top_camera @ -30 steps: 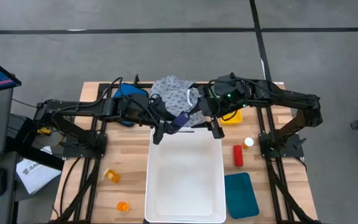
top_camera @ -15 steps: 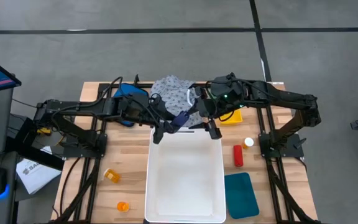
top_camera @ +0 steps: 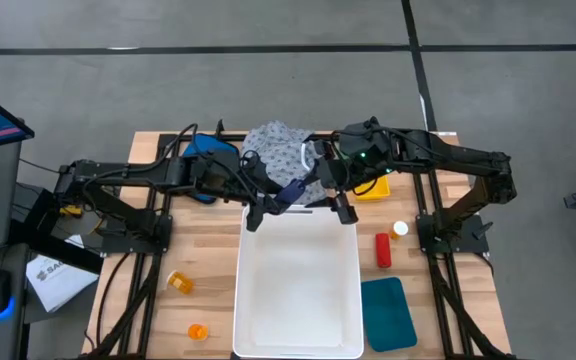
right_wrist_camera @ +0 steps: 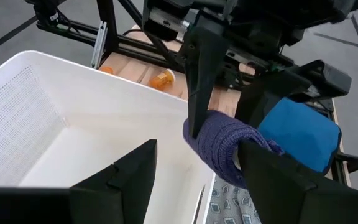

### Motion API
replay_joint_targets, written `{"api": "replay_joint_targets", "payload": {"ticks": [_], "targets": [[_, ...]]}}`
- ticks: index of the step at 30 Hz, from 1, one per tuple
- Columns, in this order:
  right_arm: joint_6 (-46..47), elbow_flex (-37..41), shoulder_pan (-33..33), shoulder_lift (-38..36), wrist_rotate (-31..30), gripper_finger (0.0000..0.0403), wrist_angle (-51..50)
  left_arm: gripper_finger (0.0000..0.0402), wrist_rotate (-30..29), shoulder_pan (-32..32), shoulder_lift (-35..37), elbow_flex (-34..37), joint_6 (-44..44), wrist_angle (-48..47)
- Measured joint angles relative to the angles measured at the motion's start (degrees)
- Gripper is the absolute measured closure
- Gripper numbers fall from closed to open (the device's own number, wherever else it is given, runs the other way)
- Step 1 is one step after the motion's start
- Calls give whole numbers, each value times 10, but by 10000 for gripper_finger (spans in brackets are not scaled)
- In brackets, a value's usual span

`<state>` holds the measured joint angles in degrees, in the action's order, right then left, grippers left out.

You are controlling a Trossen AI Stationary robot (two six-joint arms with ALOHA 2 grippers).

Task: Pick & place medical supplies in basket/bin
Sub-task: Put the blue bandage into the blue bin

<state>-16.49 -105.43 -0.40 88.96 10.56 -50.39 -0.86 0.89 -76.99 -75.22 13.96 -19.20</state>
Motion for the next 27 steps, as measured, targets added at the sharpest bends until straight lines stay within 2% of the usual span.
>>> {"api": "replay_joint_targets", "payload": {"ticks": [23,27], "targets": [[1,1,-8,1,-4,180,-5,247,0,0,0,0,-1,15],[0,1,-7,1,-17,193,-5,247,0,0,0,0,0,15]]}}
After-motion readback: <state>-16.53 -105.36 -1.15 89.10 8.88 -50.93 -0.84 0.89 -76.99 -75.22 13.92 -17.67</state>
